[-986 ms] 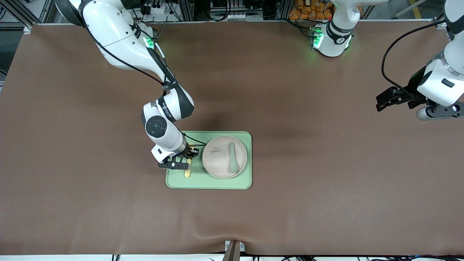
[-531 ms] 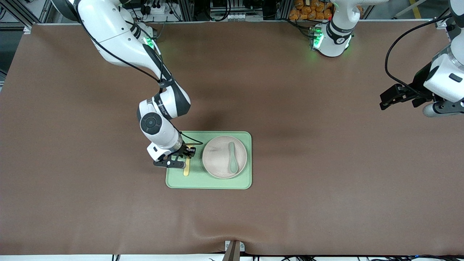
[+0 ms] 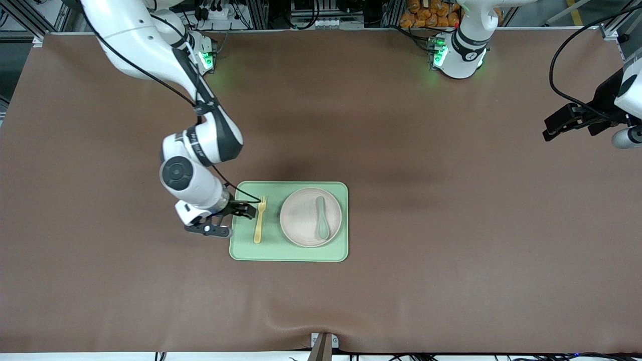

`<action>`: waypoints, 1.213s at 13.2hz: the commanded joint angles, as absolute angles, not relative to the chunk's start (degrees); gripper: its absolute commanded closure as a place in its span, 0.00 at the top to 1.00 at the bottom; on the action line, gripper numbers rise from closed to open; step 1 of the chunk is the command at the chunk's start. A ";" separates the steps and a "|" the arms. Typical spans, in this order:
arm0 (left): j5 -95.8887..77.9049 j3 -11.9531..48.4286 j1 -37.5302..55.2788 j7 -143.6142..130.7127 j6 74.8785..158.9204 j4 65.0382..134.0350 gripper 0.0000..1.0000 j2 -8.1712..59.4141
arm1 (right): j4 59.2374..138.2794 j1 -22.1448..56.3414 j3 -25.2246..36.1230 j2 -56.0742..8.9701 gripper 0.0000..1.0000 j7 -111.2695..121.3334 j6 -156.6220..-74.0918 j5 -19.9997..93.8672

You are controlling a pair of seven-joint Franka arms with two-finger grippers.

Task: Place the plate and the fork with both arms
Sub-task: 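Open the right gripper and withdraw it away from the tray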

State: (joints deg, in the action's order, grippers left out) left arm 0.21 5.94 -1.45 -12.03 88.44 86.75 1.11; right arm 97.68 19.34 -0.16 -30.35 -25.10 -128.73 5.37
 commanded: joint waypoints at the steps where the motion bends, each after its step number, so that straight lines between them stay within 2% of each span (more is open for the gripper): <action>1: 0.00 6.33 -1.67 -13.01 87.28 86.13 1.00 1.32 | 95.37 14.78 -1.14 -25.94 1.00 -20.22 -119.83 5.80; 6: -0.88 6.59 -1.84 -12.14 84.73 86.31 1.00 1.06 | 89.30 8.97 -0.97 -21.98 1.00 -19.43 -104.00 5.80; 12: -2.37 6.86 -1.85 -12.04 84.29 87.80 1.00 -0.26 | 90.09 4.40 -0.88 -13.73 1.00 -6.08 -96.95 5.63; 16: -2.37 6.94 -1.76 -12.04 84.37 88.33 1.00 -0.88 | 90.09 2.02 -1.05 -7.84 1.00 -5.45 -92.73 5.27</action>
State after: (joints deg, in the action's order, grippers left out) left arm -1.53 6.59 -1.42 -12.03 84.90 87.14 0.91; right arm 88.88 3.80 -0.02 -11.65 -6.44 -94.37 5.35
